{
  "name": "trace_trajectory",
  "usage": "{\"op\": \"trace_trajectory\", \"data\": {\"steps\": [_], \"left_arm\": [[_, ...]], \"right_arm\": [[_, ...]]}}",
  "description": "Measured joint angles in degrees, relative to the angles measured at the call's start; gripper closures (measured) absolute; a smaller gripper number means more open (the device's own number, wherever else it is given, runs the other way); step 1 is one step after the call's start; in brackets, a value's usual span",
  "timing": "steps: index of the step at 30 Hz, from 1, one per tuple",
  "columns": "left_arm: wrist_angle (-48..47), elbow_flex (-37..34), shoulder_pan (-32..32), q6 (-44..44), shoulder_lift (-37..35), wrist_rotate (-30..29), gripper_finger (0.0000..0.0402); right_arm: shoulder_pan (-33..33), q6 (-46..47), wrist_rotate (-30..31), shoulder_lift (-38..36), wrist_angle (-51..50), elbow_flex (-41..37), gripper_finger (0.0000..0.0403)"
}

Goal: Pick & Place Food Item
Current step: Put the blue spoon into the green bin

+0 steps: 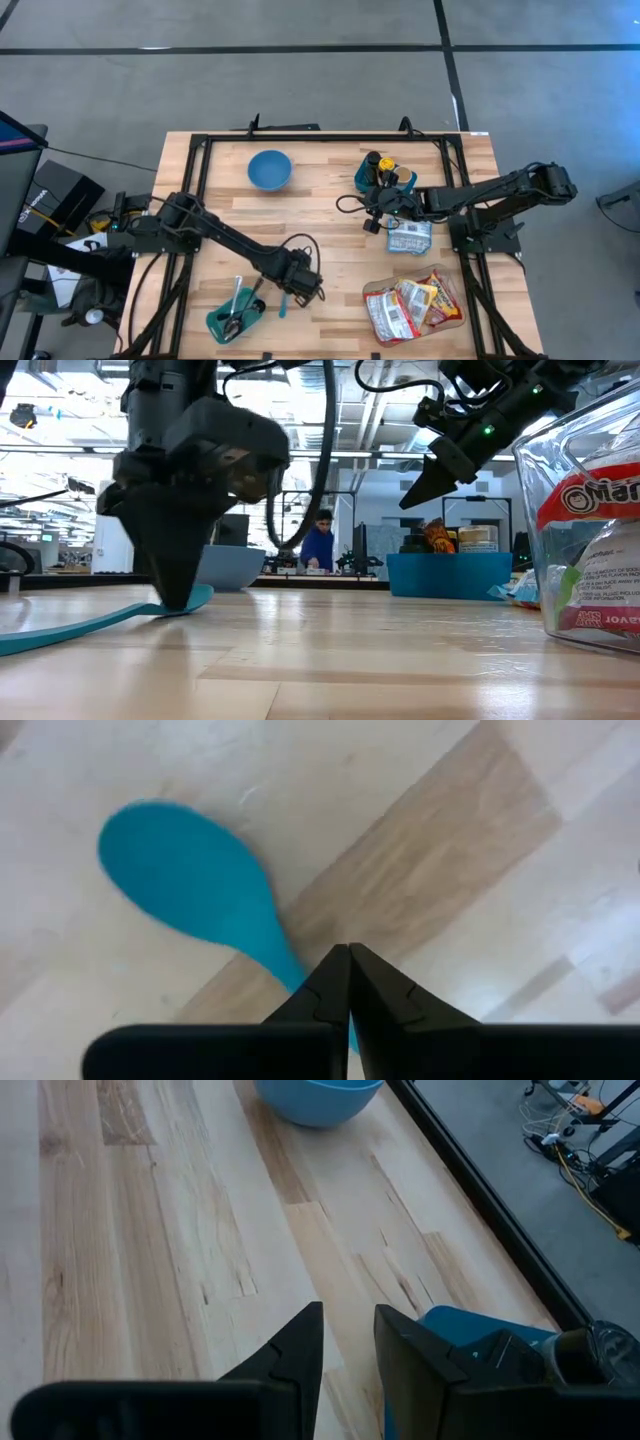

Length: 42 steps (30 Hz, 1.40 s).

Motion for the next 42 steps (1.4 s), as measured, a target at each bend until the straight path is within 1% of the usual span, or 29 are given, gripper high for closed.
{"op": "trace_trajectory", "data": {"steps": [5, 7, 13, 19, 22, 33, 42], "left_arm": [[-0.4, 0.0, 0.2, 0.0, -0.9, -1.4, 0.0402], [-1.0, 0.0, 0.4, -1.3, -0.9, -1.3, 0.0402], [-0.9, 0.0, 0.7, -12.1, -1.0, 0.1, 0.0402], [-0.7, 0.0, 0.7, -24.0, -1.1, 6.0, 0.0401], [-0.7, 0.0, 0.7, -27.5, -1.1, 6.7, 0.0401], [-1.2, 0.0, 0.8, -27.9, -1.1, 6.7, 0.0402], [-3.8, 0.0, 2.7, -27.8, -2.1, 6.6, 0.0402]], "right_arm": [[0.0, 0.0, 0.0, 0.0, 0.0, 0.0, 0.0316], [0.0, 0.0, 0.0, 0.0, 0.0, 0.0, 0.0316], [0.0, 0.4, 0.0, 0.0, 0.0, 0.0, 0.0316], [0.0, 0.4, 0.0, 0.0, 0.0, 0.0, 0.0316], [0.0, 0.4, 0.0, 0.0, 0.0, 0.0, 0.0316], [0.0, 0.4, 0.0, 0.0, 0.0, 0.0, 0.0316], [0.0, 0.4, 0.0, 0.0, 0.0, 0.0, 0.0316]]}}
